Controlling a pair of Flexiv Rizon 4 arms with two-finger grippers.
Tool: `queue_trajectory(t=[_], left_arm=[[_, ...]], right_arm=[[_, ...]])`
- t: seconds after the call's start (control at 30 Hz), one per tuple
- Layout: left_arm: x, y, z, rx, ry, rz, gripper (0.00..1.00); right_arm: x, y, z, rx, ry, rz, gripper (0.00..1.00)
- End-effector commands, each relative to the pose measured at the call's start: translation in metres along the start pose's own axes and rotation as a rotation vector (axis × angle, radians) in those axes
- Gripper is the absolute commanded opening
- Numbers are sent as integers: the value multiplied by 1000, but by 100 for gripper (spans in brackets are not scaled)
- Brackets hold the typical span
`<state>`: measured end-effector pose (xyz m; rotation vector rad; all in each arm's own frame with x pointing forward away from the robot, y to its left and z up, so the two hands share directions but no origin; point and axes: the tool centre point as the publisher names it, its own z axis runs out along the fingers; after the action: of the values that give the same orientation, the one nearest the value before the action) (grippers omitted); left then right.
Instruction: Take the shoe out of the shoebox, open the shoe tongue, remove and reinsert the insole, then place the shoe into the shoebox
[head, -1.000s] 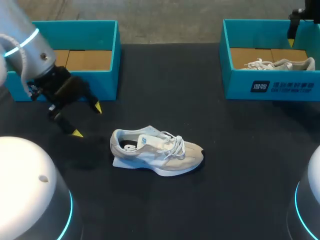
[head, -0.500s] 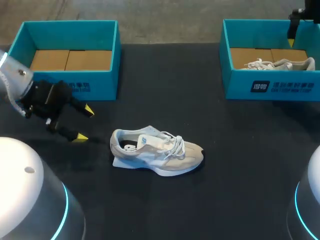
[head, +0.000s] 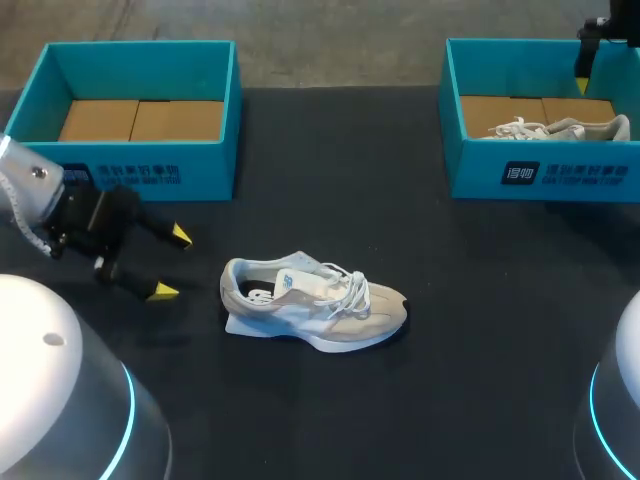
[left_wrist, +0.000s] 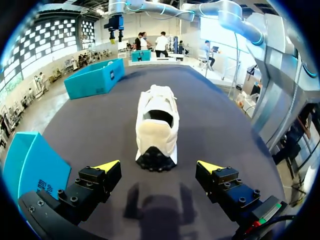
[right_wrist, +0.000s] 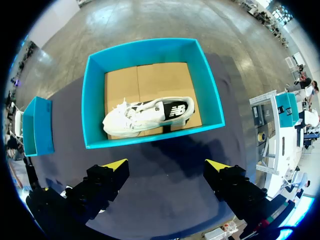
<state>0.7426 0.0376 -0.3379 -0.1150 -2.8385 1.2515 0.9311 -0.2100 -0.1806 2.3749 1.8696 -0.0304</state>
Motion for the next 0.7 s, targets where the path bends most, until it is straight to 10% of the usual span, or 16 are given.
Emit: queue_trajectory(t=[0.03,0.7], left_arm=[[4,8,5,10,1,17,100],[19,27,30,146,24,114,100]], right_arm=[[0,0,0,0,-1,0,100],[0,0,0,0,-1,0,100]])
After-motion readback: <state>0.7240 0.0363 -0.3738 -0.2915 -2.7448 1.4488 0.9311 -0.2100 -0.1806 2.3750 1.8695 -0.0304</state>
